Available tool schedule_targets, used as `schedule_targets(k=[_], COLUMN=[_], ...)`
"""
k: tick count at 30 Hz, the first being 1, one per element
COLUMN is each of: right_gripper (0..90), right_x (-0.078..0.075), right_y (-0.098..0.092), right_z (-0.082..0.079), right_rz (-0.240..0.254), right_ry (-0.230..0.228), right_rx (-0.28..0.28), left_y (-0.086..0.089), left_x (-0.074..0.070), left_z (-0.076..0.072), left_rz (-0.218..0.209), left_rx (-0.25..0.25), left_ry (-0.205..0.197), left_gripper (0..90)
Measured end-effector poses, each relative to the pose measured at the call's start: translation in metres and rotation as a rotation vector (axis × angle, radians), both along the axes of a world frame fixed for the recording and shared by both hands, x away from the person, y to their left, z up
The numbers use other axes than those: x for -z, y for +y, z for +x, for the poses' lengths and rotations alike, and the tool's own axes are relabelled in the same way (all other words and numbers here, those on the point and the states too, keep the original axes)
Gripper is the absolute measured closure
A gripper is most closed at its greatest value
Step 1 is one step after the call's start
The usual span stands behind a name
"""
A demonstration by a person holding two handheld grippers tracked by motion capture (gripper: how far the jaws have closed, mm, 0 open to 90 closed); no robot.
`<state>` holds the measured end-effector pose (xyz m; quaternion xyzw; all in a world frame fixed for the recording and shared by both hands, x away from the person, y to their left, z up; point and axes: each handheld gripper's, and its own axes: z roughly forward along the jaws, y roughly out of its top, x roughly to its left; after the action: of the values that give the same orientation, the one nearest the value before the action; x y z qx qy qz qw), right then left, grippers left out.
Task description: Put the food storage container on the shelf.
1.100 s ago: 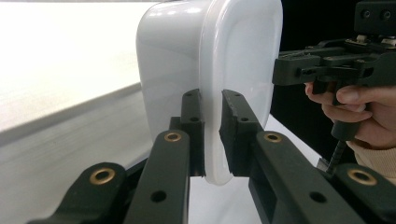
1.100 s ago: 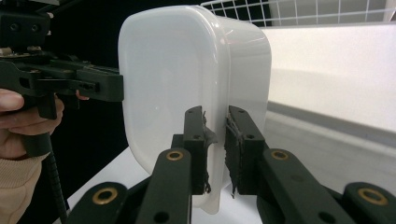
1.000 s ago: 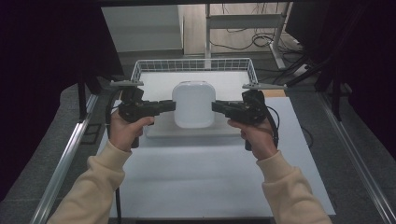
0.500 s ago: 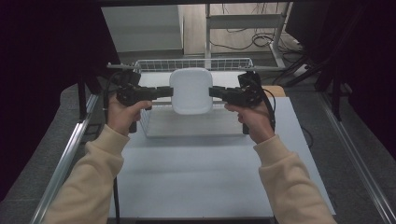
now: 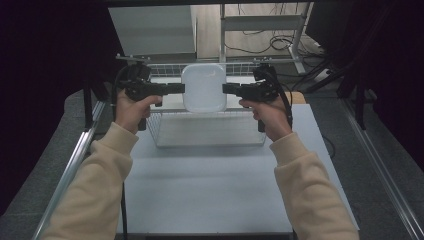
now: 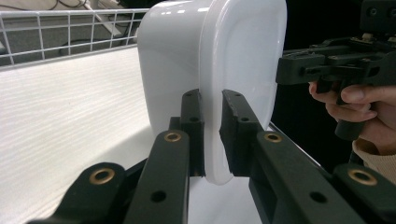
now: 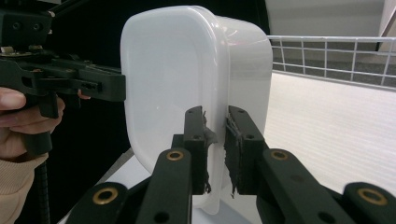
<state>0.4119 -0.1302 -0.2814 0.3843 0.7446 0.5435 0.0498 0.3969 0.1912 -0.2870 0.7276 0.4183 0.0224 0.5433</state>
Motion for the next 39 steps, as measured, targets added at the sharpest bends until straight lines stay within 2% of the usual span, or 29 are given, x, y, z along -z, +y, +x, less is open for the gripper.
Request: schedule_targets(k=[3,9,17,20,24,29,30,33,37,39], right_gripper=[78.8,78.8,78.8,78.8,78.5,78.1,77.6,75.5,73.0,71.7], right_x=[0.001,0.004,0.006,0.007,0.008,0.006,0.005,0.005,0.005,0.007], right_y=[0.000,-0.001,-0.001,-0.001,-0.002,-0.001,0.000,0.001,0.002,0.003], right_z=[0.006,0.018,0.026,0.030,0.037,0.046,0.052,0.061,0.074,0.079], right_rz=[-0.004,-0.006,-0.007,-0.008,0.004,0.006,0.007,0.004,0.013,0.015], right_ry=[0.016,0.048,0.067,0.085,0.120,0.158,0.175,0.202,0.244,0.259], right_rx=[0.004,0.011,0.019,0.020,0.028,0.029,0.034,0.043,0.050,0.054], left_y=[0.000,-0.002,-0.003,-0.004,-0.003,-0.004,-0.005,-0.005,-0.001,0.000], left_x=[0.001,0.006,0.007,0.009,0.010,0.009,0.008,0.009,0.012,0.013], left_z=[0.005,0.018,0.027,0.032,0.040,0.050,0.054,0.065,0.079,0.081], left_rz=[0.004,-0.002,0.004,0.006,-0.018,-0.020,-0.025,-0.067,-0.086,-0.091], left_rx=[0.002,-0.004,-0.007,-0.011,-0.006,-0.025,-0.040,-0.059,-0.048,-0.045], left_ry=[0.007,0.048,0.061,0.080,0.109,0.140,0.149,0.197,0.253,0.258], left_gripper=[79.8,79.7,79.5,79.4,79.3,78.4,78.3,77.5,76.1,75.1])
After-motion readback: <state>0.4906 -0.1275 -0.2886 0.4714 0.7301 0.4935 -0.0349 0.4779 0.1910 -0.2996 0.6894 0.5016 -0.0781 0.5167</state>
